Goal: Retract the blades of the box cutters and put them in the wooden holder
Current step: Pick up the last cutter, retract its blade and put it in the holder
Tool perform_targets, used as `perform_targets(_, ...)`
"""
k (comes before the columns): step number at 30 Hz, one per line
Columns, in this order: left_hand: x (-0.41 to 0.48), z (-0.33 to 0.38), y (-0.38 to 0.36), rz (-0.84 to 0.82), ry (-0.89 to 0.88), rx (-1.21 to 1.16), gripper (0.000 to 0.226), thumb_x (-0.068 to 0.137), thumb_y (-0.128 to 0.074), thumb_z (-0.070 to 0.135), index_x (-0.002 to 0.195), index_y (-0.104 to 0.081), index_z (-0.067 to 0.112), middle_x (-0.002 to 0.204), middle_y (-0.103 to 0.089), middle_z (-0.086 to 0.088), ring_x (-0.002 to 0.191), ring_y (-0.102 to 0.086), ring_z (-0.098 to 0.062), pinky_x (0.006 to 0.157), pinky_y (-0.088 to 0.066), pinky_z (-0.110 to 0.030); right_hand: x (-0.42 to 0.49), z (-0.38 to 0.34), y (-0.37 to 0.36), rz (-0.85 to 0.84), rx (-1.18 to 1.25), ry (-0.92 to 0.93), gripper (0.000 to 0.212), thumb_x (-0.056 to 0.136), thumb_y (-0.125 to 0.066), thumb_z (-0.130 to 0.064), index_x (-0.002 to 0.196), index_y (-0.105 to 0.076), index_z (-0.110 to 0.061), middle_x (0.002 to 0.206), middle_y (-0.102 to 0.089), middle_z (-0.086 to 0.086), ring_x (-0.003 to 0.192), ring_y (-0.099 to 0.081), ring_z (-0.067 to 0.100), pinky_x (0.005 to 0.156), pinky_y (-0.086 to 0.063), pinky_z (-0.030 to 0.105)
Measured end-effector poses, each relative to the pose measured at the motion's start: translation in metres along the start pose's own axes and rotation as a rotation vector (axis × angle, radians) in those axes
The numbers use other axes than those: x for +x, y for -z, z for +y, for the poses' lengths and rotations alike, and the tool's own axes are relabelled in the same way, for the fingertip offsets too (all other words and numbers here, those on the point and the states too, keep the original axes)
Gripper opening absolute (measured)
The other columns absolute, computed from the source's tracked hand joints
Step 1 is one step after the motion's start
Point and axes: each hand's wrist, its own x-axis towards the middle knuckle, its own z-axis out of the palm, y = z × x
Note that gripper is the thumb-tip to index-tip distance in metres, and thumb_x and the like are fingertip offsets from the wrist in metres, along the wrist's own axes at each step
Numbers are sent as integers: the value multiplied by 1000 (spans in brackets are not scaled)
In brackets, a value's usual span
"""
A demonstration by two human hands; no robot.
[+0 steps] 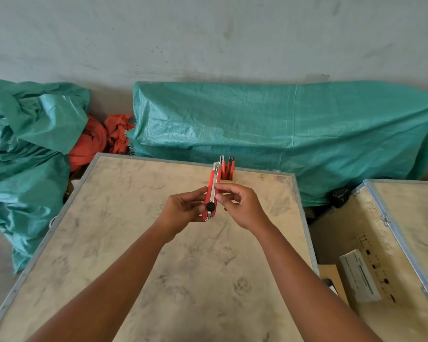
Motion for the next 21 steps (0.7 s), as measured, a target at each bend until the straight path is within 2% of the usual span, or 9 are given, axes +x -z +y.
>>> perform_targets(3,21,2,-9,-24,-6,22,52,90,-60,-12,119,-68,31,103,-78,6,94,-75,-23,79,-62,-38,19,6,13,34,19,-8,27,92,-72,-12,117,-76,-22,112,-76,-2,91,-73,11,76,-63,30)
perform_targets(6,48,7,-18,-43,-11,45,53,90,-60,-11,117,-69,34,106,-77,4,94,-74,-22,80,-62,-37,40,12,25,57,53,-37,27,92,-71,-9,116,-76,-19,111,-76,1,92,-75,15,71,-65,31)
perform_targets(8,70,7,-22,-52,-21,69,53,91,-60,-11,119,-70,33,112,-76,0,99,-73,-29,84,-61,-42,56,18,33,77,95,-57,26,92,-71,-7,115,-77,-18,110,-76,3,93,-75,18,71,-65,32)
perform_targets(11,103,3,-25,-43,-19,95,51,90,-60,-13,128,-67,20,120,-73,-8,106,-69,-36,89,-59,-50,82,31,41,113,111,-57,29,92,-70,-3,113,-77,-22,109,-76,6,92,-76,20,74,-65,36)
perform_targets(14,138,1,-28,-37,-5,98,51,88,-59,-17,129,-65,13,120,-71,-16,107,-68,-41,91,-58,-50,112,47,45,163,88,-49,34,92,-70,-2,109,-78,-30,106,-77,2,92,-75,19,80,-64,40)
perform_targets(17,168,1,-29,-19,8,136,53,88,-60,-16,125,-66,21,119,-72,-8,104,-70,-28,86,-61,-40,137,63,45,214,54,-45,41,90,-71,-2,102,-77,-41,105,-78,-5,89,-75,16,81,-64,41)
perform_targets(19,184,-3,-26,6,12,212,51,86,-64,-10,126,-67,22,127,-69,-2,110,-68,-21,89,-60,-40,149,75,43,245,21,-34,34,90,-72,-3,105,-78,-33,107,-78,-5,90,-74,13,82,-62,36)
perform_targets(21,195,-10,-22,57,27,283,49,84,-71,-3,125,-68,23,127,-69,3,112,-66,-15,95,-56,-41,156,89,40,279,-36,-13,26,89,-73,-6,108,-78,-23,107,-77,-2,90,-73,11,81,-59,25)
